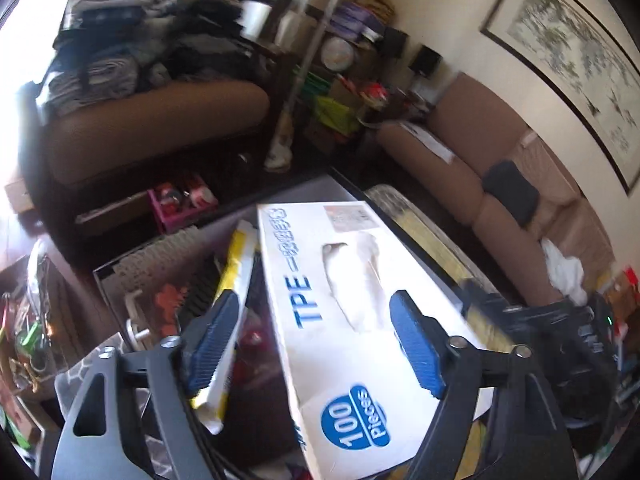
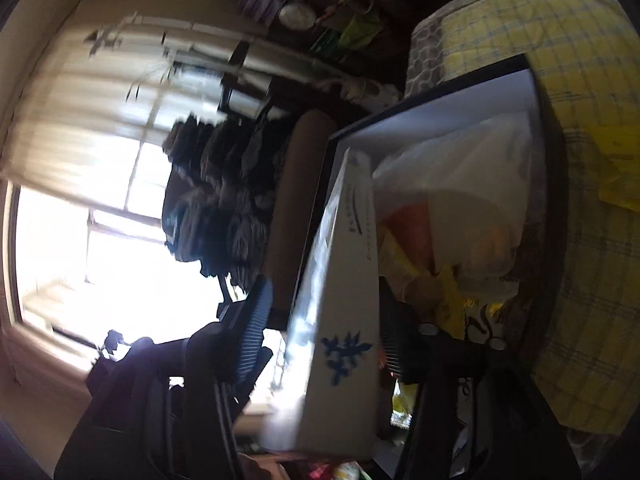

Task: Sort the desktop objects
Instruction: 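Carry the tissue box with the left gripper over the black box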

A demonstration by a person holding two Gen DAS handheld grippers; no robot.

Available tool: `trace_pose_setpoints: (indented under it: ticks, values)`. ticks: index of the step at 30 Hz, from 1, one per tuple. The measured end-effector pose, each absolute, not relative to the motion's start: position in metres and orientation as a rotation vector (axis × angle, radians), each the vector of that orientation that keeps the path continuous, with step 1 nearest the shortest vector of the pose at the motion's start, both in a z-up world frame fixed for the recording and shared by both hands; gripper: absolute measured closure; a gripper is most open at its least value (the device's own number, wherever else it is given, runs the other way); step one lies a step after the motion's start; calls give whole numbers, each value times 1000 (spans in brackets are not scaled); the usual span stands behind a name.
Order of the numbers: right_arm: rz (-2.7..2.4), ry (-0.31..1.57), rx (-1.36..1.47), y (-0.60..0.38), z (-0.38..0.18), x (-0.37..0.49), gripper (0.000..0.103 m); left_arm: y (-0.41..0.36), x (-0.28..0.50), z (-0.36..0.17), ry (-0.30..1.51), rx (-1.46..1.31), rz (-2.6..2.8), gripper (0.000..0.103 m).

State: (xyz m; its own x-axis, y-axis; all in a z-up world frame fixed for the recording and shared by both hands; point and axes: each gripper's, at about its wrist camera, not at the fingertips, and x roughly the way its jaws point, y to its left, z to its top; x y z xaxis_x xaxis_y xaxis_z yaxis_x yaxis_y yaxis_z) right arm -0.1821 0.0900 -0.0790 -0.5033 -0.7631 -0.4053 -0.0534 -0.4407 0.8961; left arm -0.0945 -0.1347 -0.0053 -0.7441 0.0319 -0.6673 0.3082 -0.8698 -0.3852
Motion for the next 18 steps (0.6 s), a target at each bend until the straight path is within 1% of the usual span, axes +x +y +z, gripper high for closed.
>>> trace_pose_setpoints:
  ticks: [1,2,5,6,8,9,11,12,13,15,16,17,18]
  values:
    - [-2009,-1345,1170,98,-78,-182,19,-136,-96,-9,763,1043,-2697,23]
    - [-2020,-1360,1161,104,-78,-181,19,-137,-99,-14,784,1075,-2692,23]
    - [-2031,-1199,1228,106,-70,-179,19,-136,-106,-29,770,1232,-2670,23]
    - [-2021,-1171,1250,107,-71,-177,19,-137,-108,-32,772,1263,-2657,23]
    - [-1991,-1136,1310,105,-75,-174,19,-142,-108,-38,830,1289,-2642,23]
    - [-1982,-1084,1359,103,-78,-171,19,-144,-108,-40,850,1299,-2639,23]
    - [-1949,-938,1441,88,-80,-163,29,-146,-107,-42,865,1306,-2641,23]
    - [-1935,-856,1471,78,-78,-159,46,-148,-107,-44,870,1306,-2640,23]
    - [-1930,-816,1474,72,-73,-158,65,-149,-107,-44,877,1307,-2637,23]
    - [-1958,-787,1419,68,-59,-161,67,-151,-107,-45,896,1306,-2641,23]
    - [-2018,-758,1386,67,-50,-164,71,-153,-108,-45,897,1311,-2643,23]
    - [-2080,-777,1352,71,-37,-174,73,-153,-108,-45,895,1317,-2647,23]
    - [-2160,-846,1294,81,-30,-181,76,-152,-107,-46,894,1323,-2650,22]
